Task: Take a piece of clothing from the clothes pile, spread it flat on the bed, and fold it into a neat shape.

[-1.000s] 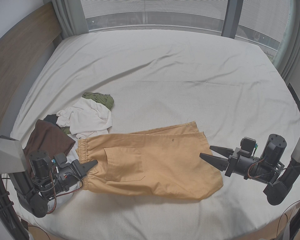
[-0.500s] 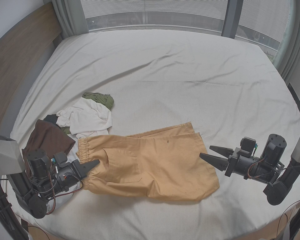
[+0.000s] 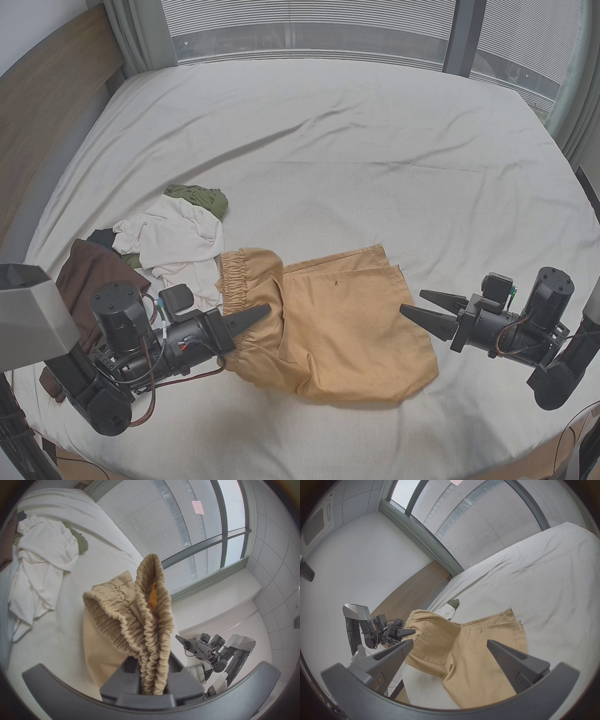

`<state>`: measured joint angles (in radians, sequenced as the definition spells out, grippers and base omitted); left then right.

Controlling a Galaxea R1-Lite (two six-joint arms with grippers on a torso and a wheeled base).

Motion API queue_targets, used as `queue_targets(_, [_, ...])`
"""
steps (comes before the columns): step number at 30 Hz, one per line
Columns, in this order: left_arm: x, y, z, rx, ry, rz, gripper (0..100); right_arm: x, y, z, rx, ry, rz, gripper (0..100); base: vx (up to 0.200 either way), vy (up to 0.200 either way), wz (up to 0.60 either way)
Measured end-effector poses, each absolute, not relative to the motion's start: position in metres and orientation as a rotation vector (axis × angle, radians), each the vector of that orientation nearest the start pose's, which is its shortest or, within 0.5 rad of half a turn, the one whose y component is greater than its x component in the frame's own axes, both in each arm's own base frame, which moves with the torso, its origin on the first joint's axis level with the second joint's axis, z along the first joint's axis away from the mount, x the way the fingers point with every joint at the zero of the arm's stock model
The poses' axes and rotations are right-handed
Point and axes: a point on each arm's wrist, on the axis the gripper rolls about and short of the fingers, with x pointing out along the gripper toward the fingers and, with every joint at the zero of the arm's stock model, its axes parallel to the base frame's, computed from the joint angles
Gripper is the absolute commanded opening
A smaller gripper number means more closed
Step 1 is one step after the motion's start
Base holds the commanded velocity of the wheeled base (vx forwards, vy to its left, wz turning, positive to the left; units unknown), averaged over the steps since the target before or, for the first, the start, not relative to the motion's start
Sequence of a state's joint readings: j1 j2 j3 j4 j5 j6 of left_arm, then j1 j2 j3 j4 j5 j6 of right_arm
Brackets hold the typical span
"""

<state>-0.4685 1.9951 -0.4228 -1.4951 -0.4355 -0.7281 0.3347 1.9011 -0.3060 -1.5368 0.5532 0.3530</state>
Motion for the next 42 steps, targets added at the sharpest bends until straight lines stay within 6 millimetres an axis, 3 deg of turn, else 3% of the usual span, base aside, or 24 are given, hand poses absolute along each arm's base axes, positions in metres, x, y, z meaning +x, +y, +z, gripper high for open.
queue_targets(13, [0.286, -0.197, 0.093, -0.667, 0.402, -0.887, 0, 0.251, 0.097, 0.115, 0.347, 0.163, 0.867, 100, 0.0, 0.0, 0.0])
queue_targets(28, [0.298, -0.248, 0.095, -0.68, 0.47, -0.956, 0, 0.254, 0.09, 0.133, 0.367, 0.095, 0.852, 100, 0.0, 0.0, 0.0])
queue_targets(36, [0.302, -0.276, 0.086, -0.664, 0.529, -0.966, 0, 0.257, 0.087, 0.136, 0.377, 0.079, 0.841, 100, 0.0, 0.0, 0.0])
queue_targets(42, [0.303, -0.285, 0.078, -0.655, 0.549, -0.966, 0, 0.257, 0.085, 0.138, 0.377, 0.07, 0.837, 100, 0.0, 0.0, 0.0])
